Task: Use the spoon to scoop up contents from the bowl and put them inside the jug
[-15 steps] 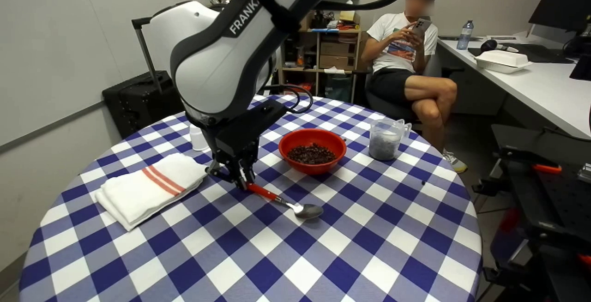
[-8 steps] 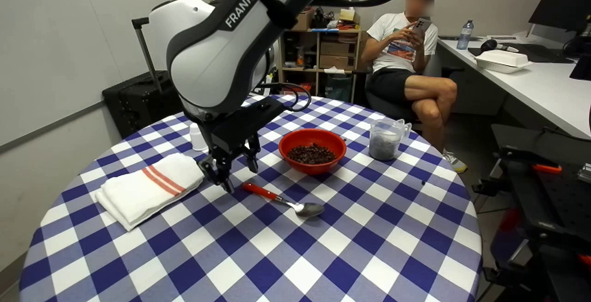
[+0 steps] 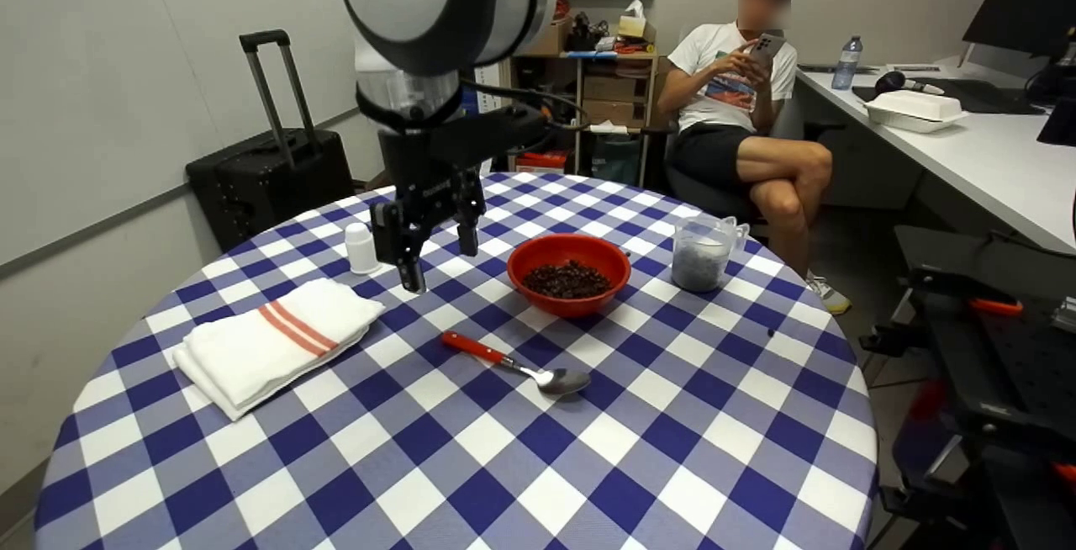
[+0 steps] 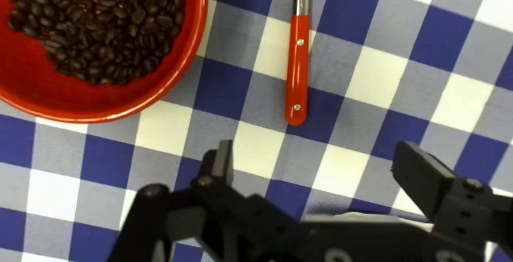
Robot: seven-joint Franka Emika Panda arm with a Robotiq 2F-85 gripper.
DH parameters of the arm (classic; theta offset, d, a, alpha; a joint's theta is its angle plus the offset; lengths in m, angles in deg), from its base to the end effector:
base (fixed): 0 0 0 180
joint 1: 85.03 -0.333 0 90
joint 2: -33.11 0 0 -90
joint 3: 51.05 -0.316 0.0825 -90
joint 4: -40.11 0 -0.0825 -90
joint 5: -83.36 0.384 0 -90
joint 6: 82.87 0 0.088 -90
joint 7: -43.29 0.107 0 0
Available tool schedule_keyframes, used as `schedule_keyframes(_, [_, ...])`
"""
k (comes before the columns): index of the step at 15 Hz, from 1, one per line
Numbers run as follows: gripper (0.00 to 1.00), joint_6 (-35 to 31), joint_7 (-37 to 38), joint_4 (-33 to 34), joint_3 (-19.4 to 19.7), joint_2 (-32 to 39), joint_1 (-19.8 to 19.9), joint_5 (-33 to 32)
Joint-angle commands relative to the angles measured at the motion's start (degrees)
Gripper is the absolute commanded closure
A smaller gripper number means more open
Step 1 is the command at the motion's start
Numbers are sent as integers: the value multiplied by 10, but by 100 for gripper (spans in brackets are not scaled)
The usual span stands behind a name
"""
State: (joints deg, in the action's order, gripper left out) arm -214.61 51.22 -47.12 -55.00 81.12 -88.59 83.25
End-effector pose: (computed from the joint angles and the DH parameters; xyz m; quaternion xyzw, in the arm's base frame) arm 0.6955 0.0846 0.1574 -0.9991 0.0136 0.0328 0.0210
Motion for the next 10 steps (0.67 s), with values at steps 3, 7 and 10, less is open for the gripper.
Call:
schedule_keyframes(3, [0, 1, -137, -193, -38, -163, 38, 28])
schedule_keyframes(7, [0, 27, -134, -315, -30, -261, 37, 34])
schedule_keyframes(10, [0, 13, -132, -412, -30, -334, 42, 62])
